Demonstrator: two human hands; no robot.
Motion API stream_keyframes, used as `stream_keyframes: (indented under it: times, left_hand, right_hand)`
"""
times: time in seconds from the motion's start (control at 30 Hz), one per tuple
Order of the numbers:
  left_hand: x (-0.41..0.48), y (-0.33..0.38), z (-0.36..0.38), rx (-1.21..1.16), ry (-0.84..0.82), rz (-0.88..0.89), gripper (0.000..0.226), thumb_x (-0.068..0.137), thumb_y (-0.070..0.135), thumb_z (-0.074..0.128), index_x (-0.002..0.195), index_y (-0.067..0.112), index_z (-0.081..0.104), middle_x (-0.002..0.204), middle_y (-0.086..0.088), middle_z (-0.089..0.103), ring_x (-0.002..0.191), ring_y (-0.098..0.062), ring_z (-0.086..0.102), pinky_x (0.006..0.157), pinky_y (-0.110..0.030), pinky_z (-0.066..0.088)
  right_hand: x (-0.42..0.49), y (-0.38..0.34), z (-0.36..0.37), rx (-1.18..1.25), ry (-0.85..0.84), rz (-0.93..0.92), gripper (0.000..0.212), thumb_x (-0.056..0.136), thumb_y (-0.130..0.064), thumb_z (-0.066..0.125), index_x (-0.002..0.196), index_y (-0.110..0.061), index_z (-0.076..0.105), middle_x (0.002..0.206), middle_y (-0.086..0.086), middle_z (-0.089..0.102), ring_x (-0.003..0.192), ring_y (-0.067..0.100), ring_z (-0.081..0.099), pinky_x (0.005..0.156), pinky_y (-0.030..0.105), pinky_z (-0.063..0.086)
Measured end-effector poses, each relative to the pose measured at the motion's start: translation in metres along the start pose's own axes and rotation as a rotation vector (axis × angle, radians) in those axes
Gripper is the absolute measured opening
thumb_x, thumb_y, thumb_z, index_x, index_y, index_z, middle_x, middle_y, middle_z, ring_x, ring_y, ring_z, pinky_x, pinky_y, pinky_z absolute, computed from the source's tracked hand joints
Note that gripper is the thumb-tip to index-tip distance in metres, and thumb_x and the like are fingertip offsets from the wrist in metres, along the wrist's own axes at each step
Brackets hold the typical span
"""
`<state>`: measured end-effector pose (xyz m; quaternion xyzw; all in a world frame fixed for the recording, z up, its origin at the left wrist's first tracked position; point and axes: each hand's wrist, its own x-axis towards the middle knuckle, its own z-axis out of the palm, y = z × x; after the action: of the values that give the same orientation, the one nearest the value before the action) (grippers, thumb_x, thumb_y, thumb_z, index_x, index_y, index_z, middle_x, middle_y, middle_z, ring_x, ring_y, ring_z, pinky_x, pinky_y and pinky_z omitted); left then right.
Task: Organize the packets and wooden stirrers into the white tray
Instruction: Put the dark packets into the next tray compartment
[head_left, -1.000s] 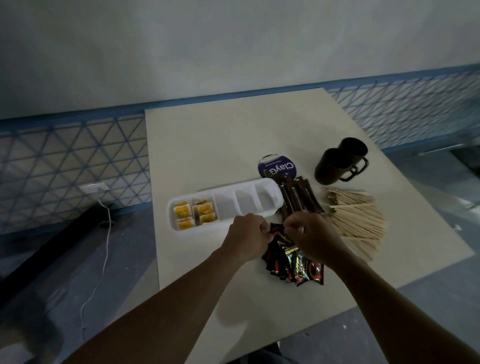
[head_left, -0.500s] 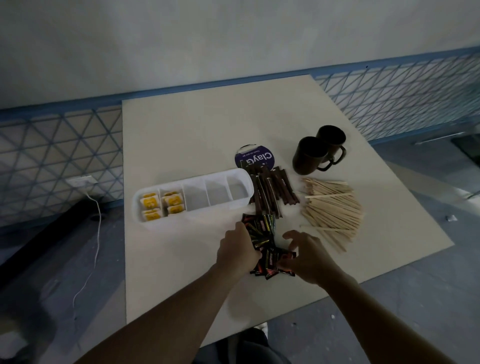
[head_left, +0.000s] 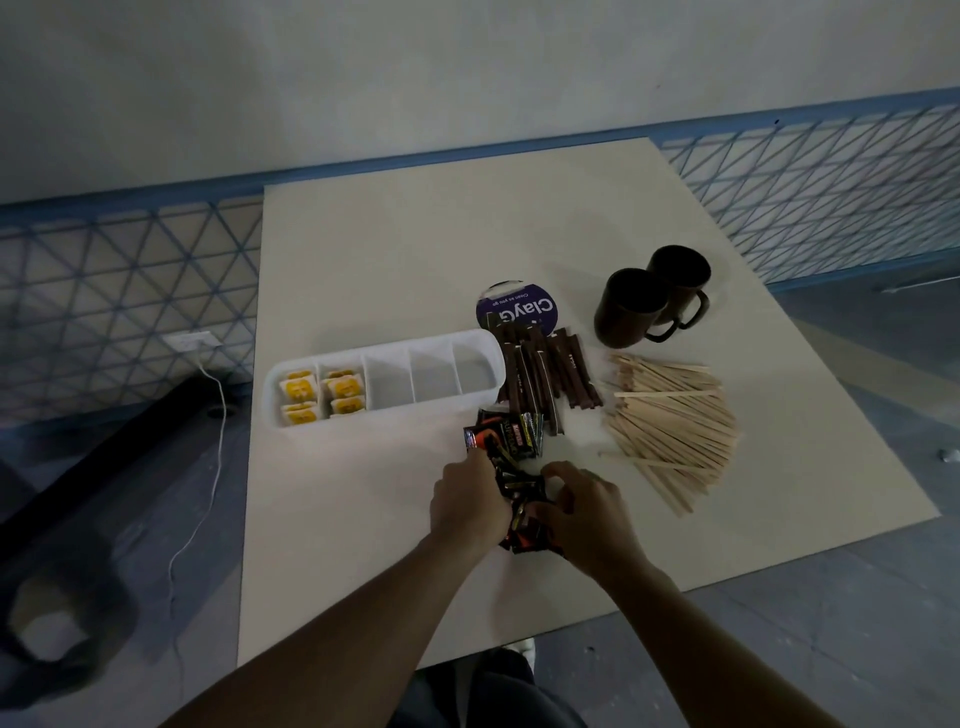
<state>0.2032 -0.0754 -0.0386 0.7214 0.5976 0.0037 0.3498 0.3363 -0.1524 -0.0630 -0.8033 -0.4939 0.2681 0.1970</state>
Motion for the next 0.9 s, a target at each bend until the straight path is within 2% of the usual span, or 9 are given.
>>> stream_keyframes:
  times: [0.17,0.27,0.37,0.47,0.57,0.67,0.77,0.9]
  left_hand:
    - [-0.001,-0.002,0.002,-0.103,-0.045,0.038,0.032,0.087,0.026,0.069,0.115,0.016,0.058,0.104,-0.005,0.068,0.090,-0.020,0.065,0.077,-0.032,0.056]
    - [-0.002,-0.004,0.001,-0.096,-0.071,0.093,0.046,0.080,0.031,0.077,0.119,0.018,0.057,0.107,-0.002,0.069,0.094,-0.020,0.066,0.080,-0.034,0.058]
    - [-0.003,-0.002,0.002,-0.031,-0.009,0.108,0.049,0.076,0.033,0.078,0.120,0.024,0.057,0.108,0.001,0.068,0.095,-0.020,0.066,0.080,-0.040,0.059]
    - [-0.004,0.003,0.002,-0.063,0.047,0.119,0.042,0.079,0.032,0.076,0.117,0.024,0.060,0.106,0.003,0.069,0.093,-0.017,0.066,0.078,-0.037,0.058]
    - [-0.003,0.007,0.000,-0.136,0.060,0.132,0.032,0.082,0.029,0.074,0.112,0.022,0.065,0.101,0.005,0.071,0.091,-0.015,0.067,0.077,-0.032,0.058]
    - [0.001,0.008,-0.005,-0.208,0.033,0.147,0.026,0.083,0.027,0.072,0.108,0.022,0.070,0.096,0.005,0.073,0.087,-0.013,0.068,0.078,-0.032,0.058]
    - [0.006,0.008,-0.016,-0.285,0.031,0.152,0.020,0.083,0.024,0.071,0.102,0.020,0.073,0.092,0.005,0.073,0.084,-0.012,0.068,0.073,-0.026,0.055]
    - [0.012,0.013,-0.035,-0.426,0.056,0.171,0.024,0.087,0.019,0.069,0.111,0.021,0.073,0.099,0.007,0.073,0.085,-0.005,0.067,0.067,-0.008,0.046]
  right_hand:
    - [0.001,0.002,0.005,-0.042,0.056,-0.035,0.037,0.095,-0.034,0.059,0.131,-0.030,0.054,0.106,-0.001,0.063,0.082,0.013,0.059,0.063,0.024,0.051]
    - [0.002,-0.001,0.007,-0.050,0.076,-0.036,0.028,0.099,-0.030,0.050,0.127,-0.028,0.054,0.103,0.002,0.063,0.079,0.015,0.060,0.061,0.026,0.053]
    - [0.004,-0.004,0.006,-0.039,0.085,-0.024,0.024,0.100,-0.028,0.047,0.121,-0.025,0.058,0.099,0.004,0.064,0.077,0.017,0.061,0.060,0.028,0.054]
    - [0.006,-0.002,0.005,0.030,0.057,-0.008,0.020,0.101,-0.023,0.047,0.117,-0.025,0.059,0.096,0.001,0.065,0.071,0.010,0.060,0.055,0.023,0.052]
    - [0.006,-0.005,-0.001,0.172,-0.002,0.058,0.016,0.101,-0.020,0.047,0.113,-0.027,0.056,0.086,-0.002,0.063,0.070,0.010,0.066,0.055,0.026,0.058]
    - [0.004,-0.011,-0.010,0.310,-0.039,0.146,0.024,0.100,-0.021,0.054,0.124,-0.022,0.056,0.087,-0.009,0.057,0.072,0.007,0.066,0.050,0.013,0.052]
    - [0.006,-0.016,-0.016,0.342,-0.010,0.177,0.035,0.097,-0.031,0.059,0.131,-0.026,0.053,0.102,-0.002,0.059,0.077,0.005,0.064,0.049,0.010,0.046]
    - [0.015,-0.029,-0.022,0.414,-0.035,0.142,0.019,0.099,-0.036,0.054,0.111,-0.024,0.063,0.106,-0.001,0.065,0.085,0.008,0.066,0.061,0.018,0.050]
